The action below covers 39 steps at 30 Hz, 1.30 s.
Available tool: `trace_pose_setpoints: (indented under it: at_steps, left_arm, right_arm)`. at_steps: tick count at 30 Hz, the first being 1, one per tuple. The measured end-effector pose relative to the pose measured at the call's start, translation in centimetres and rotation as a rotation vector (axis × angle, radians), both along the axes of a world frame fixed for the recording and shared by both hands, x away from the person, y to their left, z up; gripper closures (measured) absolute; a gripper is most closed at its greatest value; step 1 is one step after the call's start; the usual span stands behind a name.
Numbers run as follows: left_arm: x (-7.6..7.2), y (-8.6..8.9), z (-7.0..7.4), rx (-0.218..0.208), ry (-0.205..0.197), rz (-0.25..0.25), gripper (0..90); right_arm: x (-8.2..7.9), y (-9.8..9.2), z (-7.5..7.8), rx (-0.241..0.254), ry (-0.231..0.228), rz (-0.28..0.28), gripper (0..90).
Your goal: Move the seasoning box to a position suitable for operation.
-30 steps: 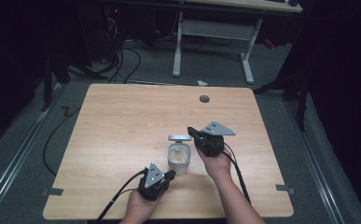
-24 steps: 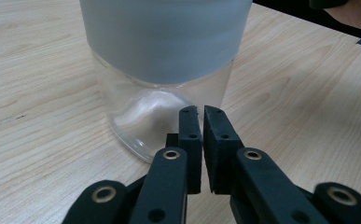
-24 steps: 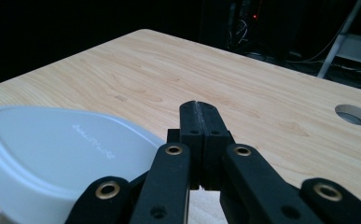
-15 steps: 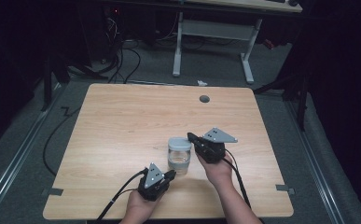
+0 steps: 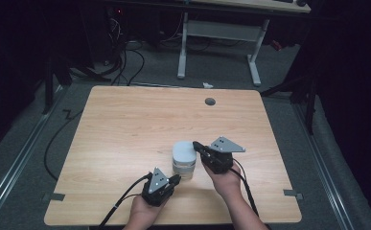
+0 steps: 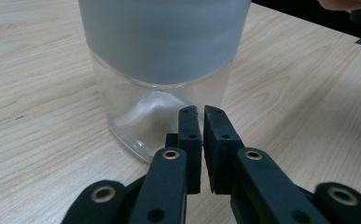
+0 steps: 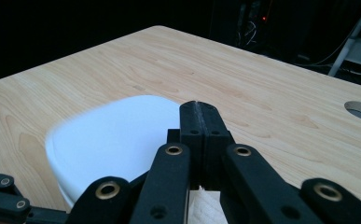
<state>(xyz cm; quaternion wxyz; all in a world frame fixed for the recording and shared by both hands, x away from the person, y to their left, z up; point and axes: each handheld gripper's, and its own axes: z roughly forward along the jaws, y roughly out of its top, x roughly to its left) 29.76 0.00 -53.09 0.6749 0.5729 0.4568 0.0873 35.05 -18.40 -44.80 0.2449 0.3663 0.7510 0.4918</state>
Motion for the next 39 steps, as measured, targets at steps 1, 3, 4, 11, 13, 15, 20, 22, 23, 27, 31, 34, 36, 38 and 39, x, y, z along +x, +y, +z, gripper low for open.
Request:
trace_pose_setpoints:
  at_steps: [1,3,4,11,13,15,20,22,23,27,31,34,36,38,39]
  left_arm:
    - [0.0,0.0,0.0,0.000,0.000,0.000,85.7]
    - [0.0,0.0,0.0,0.001,0.001,-0.001,85.8]
    - [0.0,0.0,0.0,0.000,0.001,0.000,85.8]
    - [0.0,0.0,0.0,0.001,-0.001,-0.003,85.7]
    - [-0.1,0.0,0.0,0.003,-0.003,-0.003,85.4]
    - [-0.1,0.0,0.0,-0.001,-0.003,-0.006,84.5]
    - [-0.3,0.2,0.1,-0.015,-0.003,-0.026,81.6]
    - [-0.9,0.3,0.4,0.001,0.002,-0.060,80.3]
    - [-1.5,0.6,0.6,0.035,-0.011,-0.086,77.2]
    - [-1.6,2.2,1.1,0.063,-0.010,-0.079,73.4]
    - [-0.1,5.9,1.4,0.111,-0.030,0.000,66.8]
    - [1.6,9.5,1.3,0.134,-0.021,0.105,58.6]
    - [2.7,12.9,0.9,0.136,0.006,0.188,57.8]
    - [3.2,15.5,0.4,0.116,0.042,0.252,57.5]
    - [3.3,17.2,0.1,0.098,0.071,0.292,57.4]
  right_arm:
    - [0.0,0.0,0.0,0.000,0.000,0.000,90.0]
    - [-0.2,0.0,-0.1,0.002,0.002,0.004,90.0]
    - [-0.3,0.0,-0.2,-0.002,0.000,0.007,90.0]
    - [-1.0,-0.1,-0.6,0.003,0.007,0.013,89.9]
    - [-1.2,-0.1,-0.6,0.005,0.008,0.015,89.9]
    - [-1.5,-0.2,-0.4,0.004,-0.001,0.014,89.7]
    - [-1.9,-0.8,-0.1,0.009,-0.015,0.002,86.0]
    - [-1.9,-1.1,-0.2,0.017,-0.011,-0.001,84.5]
    - [-2.0,-1.6,-0.4,0.019,0.002,-0.012,79.7]
    - [-1.9,-2.7,-1.1,0.027,0.051,-0.038,73.0]
    - [-1.9,-5.0,-2.7,0.034,0.096,-0.105,66.3]
    - [-1.8,-7.5,-4.1,0.045,0.136,-0.179,59.2]
    - [-1.8,-9.0,-4.8,0.044,0.167,-0.221,56.7]
    - [-1.8,-9.8,-5.2,0.046,0.178,-0.238,55.9]
    - [-2.0,-10.3,-5.4,0.046,0.185,-0.251,55.0]
